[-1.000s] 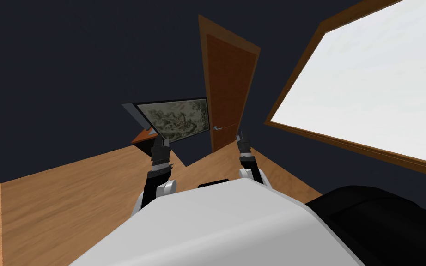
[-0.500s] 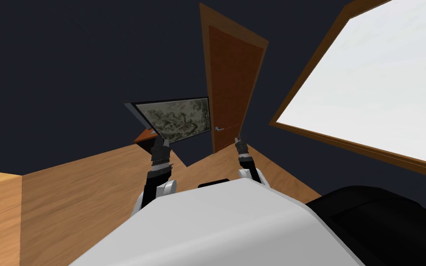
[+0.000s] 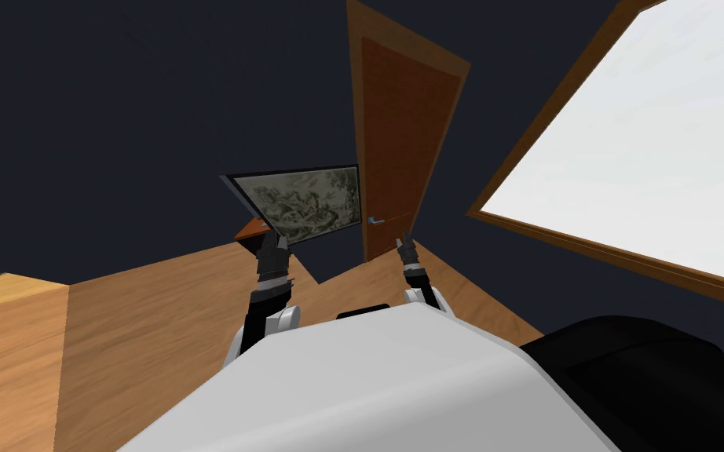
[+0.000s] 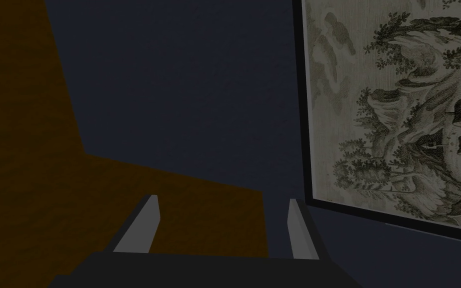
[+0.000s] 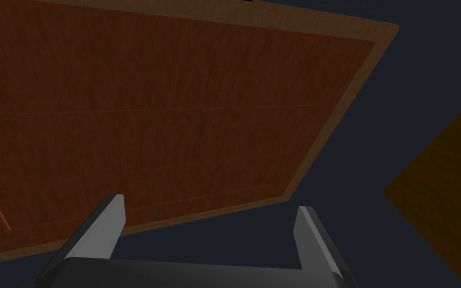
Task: Pull the door open
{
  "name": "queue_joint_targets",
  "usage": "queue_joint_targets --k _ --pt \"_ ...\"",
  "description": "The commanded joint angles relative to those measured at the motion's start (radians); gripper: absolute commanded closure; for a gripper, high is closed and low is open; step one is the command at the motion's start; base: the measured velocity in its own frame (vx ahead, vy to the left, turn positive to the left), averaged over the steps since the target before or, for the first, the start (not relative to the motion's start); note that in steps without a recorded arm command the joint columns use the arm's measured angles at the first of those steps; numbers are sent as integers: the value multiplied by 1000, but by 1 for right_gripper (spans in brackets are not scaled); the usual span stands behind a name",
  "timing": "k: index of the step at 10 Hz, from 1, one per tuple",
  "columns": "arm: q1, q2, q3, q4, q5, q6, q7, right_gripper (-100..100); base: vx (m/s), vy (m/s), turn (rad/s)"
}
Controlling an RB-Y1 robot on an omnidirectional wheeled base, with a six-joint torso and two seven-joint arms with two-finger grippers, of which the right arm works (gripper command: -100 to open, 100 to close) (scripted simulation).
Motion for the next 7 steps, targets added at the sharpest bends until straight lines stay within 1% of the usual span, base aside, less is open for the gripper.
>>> queue_joint_targets --k 1,2,3,4,5,6,7 --pt "-14 -4 0 36 -3 -13 -5 -100 61 -23 34" --pt "-27 -14 1 74 -9 -26 -13 -100 44 -28 62" --pt "-41 -25 2 107 -15 -39 -21 -100 67 -45 130" --pt "-41 -25 2 117 -15 -39 -21 -100 55 -30 59" --pt "-55 -36 3 152 -22 -53 -30 -100 55 -19 66" --pt "-55 -36 3 159 -22 -53 -30 -100 45 -18 45" --pt "-69 -47 3 193 -29 -66 -39 -100 51 -19 90"
